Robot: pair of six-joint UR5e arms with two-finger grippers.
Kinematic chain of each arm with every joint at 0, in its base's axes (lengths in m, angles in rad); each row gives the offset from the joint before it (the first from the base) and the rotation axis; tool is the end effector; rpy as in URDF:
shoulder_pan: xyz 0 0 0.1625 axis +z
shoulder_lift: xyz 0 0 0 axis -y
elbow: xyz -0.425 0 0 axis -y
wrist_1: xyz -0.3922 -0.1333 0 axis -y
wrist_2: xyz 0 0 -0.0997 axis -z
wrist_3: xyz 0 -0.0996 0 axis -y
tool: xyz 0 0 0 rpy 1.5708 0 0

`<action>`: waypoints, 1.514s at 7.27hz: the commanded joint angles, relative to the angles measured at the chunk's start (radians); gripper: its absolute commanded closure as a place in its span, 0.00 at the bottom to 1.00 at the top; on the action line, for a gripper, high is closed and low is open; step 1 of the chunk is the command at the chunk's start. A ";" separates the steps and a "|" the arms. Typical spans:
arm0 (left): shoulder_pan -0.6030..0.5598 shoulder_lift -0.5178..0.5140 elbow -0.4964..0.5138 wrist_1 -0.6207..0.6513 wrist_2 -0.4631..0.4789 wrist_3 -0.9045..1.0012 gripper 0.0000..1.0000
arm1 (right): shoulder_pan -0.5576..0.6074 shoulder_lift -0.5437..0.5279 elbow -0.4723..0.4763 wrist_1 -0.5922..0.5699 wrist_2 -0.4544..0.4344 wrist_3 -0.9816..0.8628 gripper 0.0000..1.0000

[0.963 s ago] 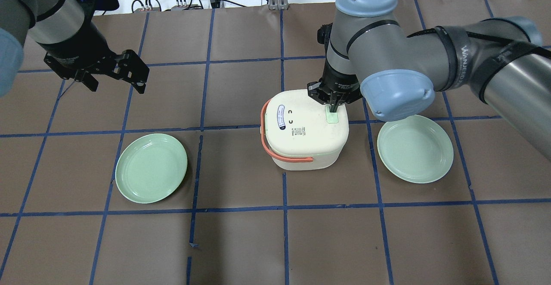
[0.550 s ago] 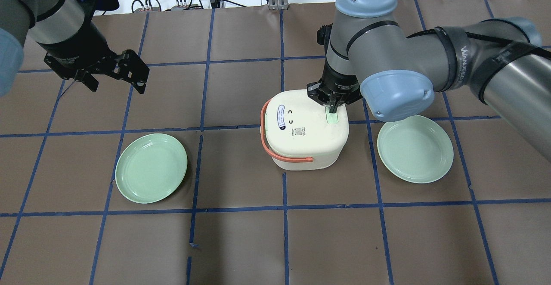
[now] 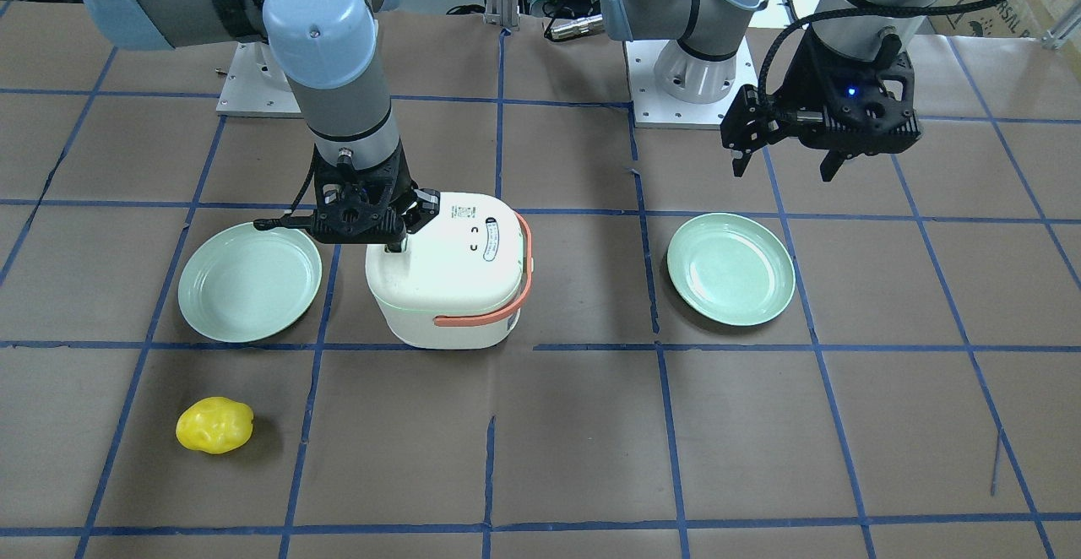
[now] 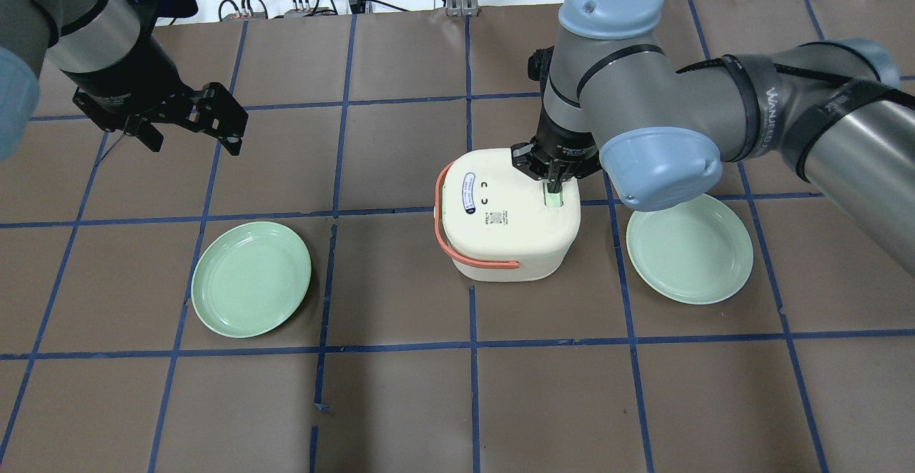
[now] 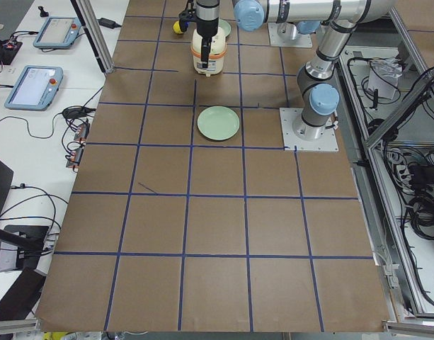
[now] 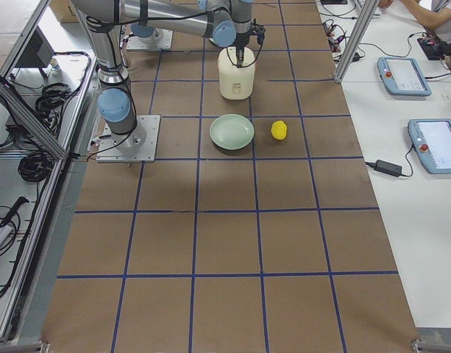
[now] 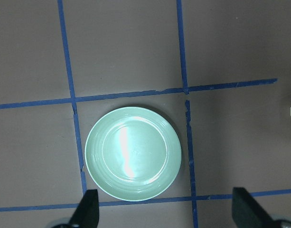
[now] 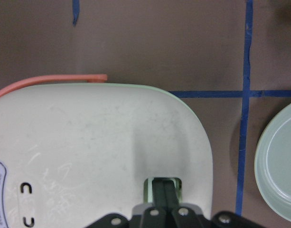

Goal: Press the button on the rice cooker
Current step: 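Press down on the green button with the right gripper, then lift the right gripper away as the cooker lid pops open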

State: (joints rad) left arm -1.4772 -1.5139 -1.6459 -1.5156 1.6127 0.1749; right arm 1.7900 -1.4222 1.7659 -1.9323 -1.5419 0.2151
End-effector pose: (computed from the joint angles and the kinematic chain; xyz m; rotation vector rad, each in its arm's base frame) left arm -0.0845 -0.4813 0.4839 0.1246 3.0922 -0.0481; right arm 0.2490 -0.4913 0.3529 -0.0068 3.1095 -0.0174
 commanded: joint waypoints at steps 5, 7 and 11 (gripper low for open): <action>0.000 -0.002 0.002 0.002 -0.007 0.000 0.00 | -0.003 -0.001 -0.019 0.003 0.002 -0.002 0.97; 0.000 -0.002 0.002 0.002 -0.007 0.000 0.00 | -0.004 -0.007 -0.074 0.047 -0.001 -0.002 0.96; 0.000 -0.002 0.002 0.002 -0.007 0.000 0.00 | -0.046 0.000 -0.259 0.286 -0.004 -0.020 0.96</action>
State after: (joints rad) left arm -1.4772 -1.5155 -1.6444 -1.5140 1.6061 0.1749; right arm 1.7638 -1.4230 1.5576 -1.7151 -1.5442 0.2024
